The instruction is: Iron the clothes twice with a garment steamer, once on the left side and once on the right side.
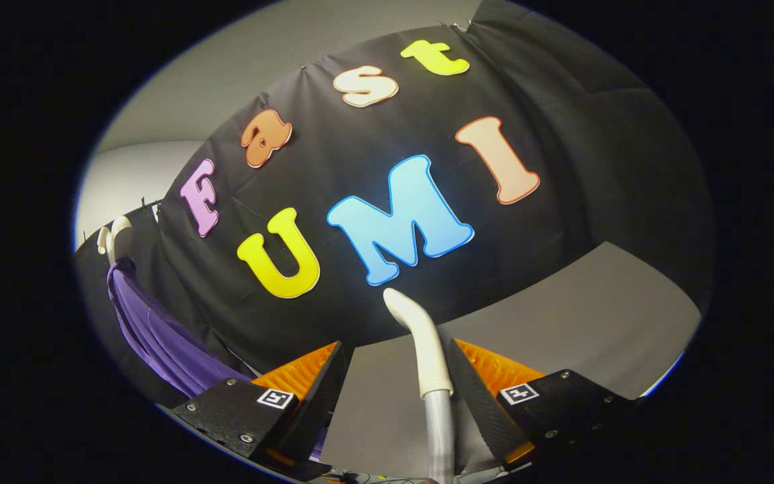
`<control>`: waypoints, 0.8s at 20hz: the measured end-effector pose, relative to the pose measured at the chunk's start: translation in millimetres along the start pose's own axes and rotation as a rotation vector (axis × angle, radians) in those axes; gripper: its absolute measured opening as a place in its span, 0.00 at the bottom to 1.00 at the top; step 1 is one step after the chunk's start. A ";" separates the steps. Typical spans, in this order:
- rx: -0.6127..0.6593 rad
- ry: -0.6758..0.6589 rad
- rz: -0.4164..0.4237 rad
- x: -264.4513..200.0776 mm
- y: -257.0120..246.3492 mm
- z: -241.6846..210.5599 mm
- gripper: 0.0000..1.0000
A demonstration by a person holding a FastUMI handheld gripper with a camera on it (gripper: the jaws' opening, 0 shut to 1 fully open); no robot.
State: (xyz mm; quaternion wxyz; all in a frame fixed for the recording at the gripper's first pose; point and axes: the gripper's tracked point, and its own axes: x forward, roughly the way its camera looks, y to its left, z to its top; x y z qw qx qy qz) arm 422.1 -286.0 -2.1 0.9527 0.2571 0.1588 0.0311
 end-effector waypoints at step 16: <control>0.282 0.373 0.069 84.0 -42.4 -60.1 0.95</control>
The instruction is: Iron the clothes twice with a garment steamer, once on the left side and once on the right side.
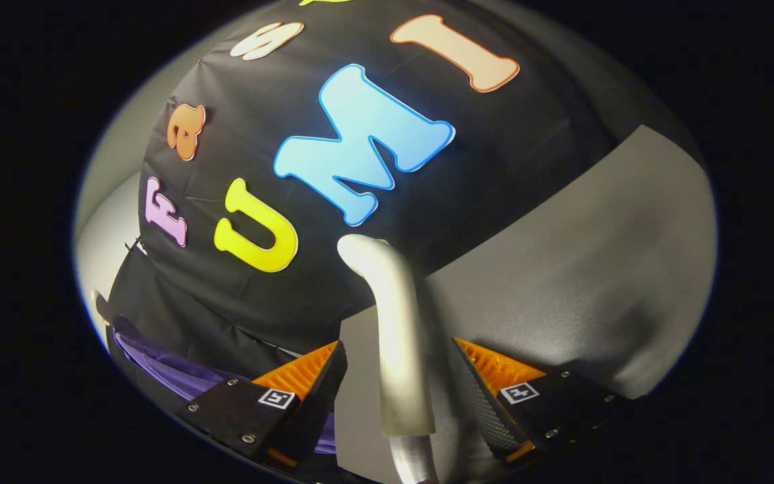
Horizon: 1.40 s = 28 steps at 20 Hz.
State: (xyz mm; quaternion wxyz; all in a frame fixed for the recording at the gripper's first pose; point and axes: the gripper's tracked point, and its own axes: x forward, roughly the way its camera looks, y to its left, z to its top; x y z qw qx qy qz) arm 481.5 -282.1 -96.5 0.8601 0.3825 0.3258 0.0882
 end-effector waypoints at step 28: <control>0.133 0.043 0.087 -21.2 49.5 -38.8 0.35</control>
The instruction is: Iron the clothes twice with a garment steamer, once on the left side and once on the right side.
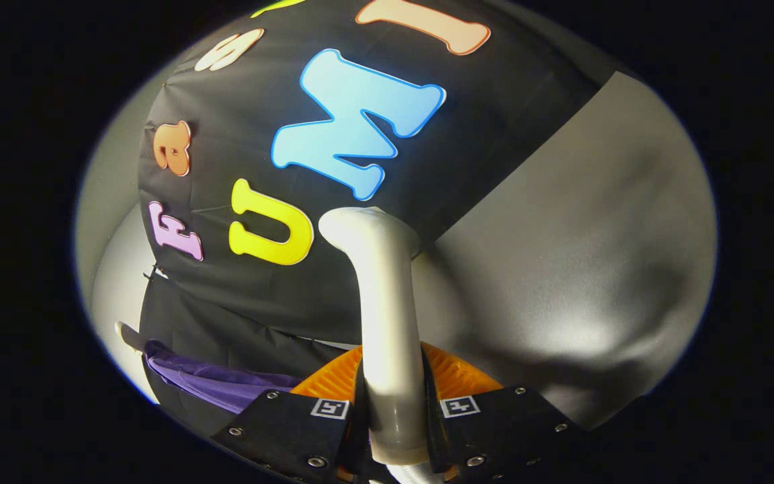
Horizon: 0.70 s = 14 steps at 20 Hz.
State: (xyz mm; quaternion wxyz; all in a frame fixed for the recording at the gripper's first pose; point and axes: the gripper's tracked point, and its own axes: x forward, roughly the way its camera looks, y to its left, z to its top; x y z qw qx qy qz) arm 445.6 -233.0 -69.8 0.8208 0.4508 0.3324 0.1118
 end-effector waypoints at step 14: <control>-0.067 -0.184 -0.029 -97.1 60.9 -101.9 0.35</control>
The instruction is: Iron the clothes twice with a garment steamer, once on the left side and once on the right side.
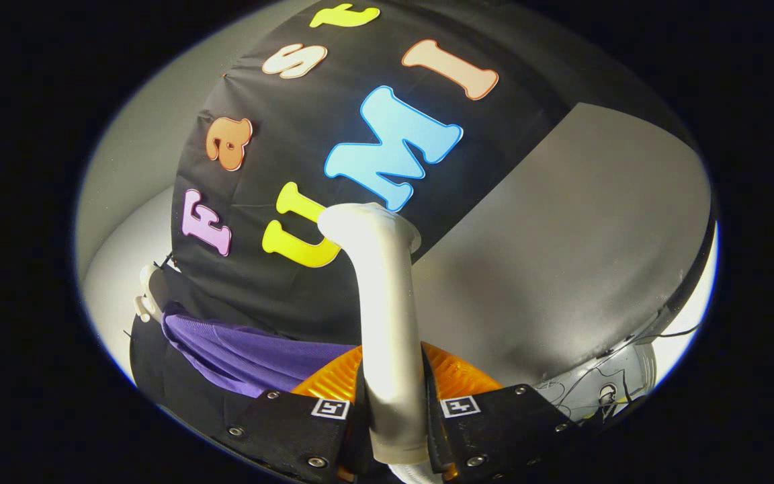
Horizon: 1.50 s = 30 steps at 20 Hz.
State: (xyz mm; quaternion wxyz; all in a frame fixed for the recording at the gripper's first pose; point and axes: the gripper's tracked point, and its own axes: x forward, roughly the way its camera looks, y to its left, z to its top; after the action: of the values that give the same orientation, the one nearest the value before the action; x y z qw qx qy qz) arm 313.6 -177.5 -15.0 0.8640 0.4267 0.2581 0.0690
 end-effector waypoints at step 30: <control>-0.742 -0.420 -0.020 -77.7 220.7 -121.2 0.34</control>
State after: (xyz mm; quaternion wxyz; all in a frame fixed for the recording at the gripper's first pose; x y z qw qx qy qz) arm 208.1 19.4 124.7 0.9934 0.0892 0.0383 0.0603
